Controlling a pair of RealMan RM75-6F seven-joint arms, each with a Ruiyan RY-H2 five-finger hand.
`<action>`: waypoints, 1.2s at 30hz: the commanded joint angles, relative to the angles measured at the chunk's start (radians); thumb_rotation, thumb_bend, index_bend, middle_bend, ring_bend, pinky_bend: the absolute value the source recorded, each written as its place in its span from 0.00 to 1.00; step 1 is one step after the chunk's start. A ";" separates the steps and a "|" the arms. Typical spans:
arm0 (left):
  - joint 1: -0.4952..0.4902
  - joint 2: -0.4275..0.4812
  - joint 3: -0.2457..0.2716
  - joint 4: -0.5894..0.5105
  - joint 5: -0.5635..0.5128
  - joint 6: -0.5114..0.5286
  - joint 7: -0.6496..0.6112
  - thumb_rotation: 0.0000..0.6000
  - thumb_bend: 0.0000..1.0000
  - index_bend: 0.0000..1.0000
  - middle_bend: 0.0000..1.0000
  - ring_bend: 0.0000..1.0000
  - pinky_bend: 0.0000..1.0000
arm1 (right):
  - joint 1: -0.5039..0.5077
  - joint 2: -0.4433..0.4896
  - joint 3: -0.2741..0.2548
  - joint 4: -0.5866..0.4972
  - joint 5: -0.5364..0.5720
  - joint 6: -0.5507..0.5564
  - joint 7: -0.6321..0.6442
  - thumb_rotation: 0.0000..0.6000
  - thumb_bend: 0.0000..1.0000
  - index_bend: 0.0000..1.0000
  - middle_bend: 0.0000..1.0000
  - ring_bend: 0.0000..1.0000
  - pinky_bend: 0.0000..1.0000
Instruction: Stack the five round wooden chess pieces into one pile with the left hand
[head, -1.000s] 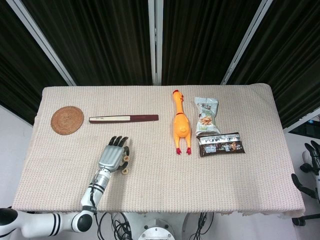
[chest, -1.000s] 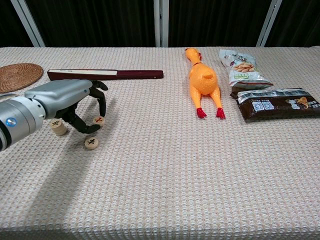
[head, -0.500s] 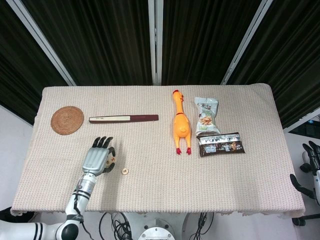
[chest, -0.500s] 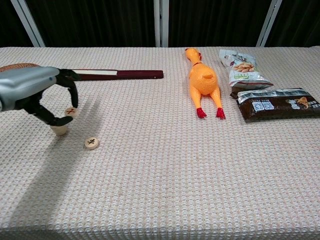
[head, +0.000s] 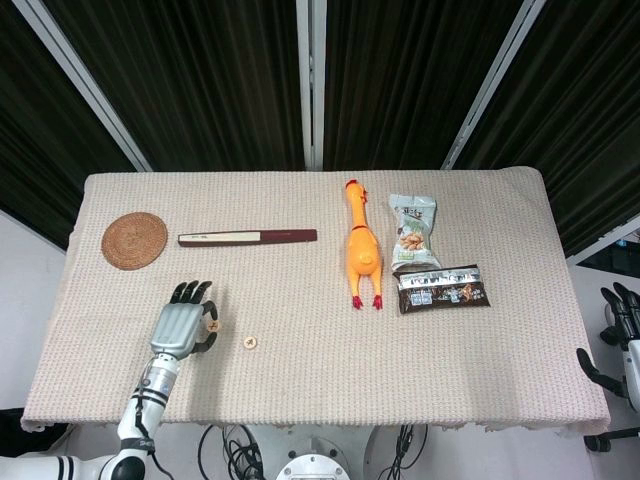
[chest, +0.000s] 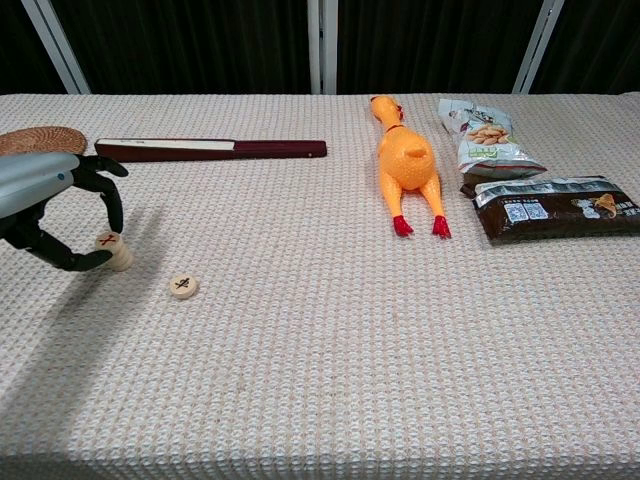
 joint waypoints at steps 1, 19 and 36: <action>0.003 0.002 -0.002 0.002 0.001 0.000 -0.002 1.00 0.30 0.50 0.07 0.00 0.00 | 0.001 0.000 0.001 0.000 0.003 -0.003 0.001 1.00 0.26 0.00 0.00 0.00 0.00; 0.014 -0.002 -0.011 0.031 0.012 -0.032 -0.032 1.00 0.30 0.48 0.07 0.00 0.00 | 0.006 -0.001 -0.004 -0.005 0.001 -0.015 -0.017 1.00 0.26 0.00 0.00 0.00 0.00; 0.018 -0.004 -0.019 0.037 0.018 -0.044 -0.035 1.00 0.30 0.45 0.07 0.00 0.00 | 0.005 0.002 -0.002 -0.005 0.005 -0.013 -0.008 1.00 0.26 0.00 0.00 0.00 0.00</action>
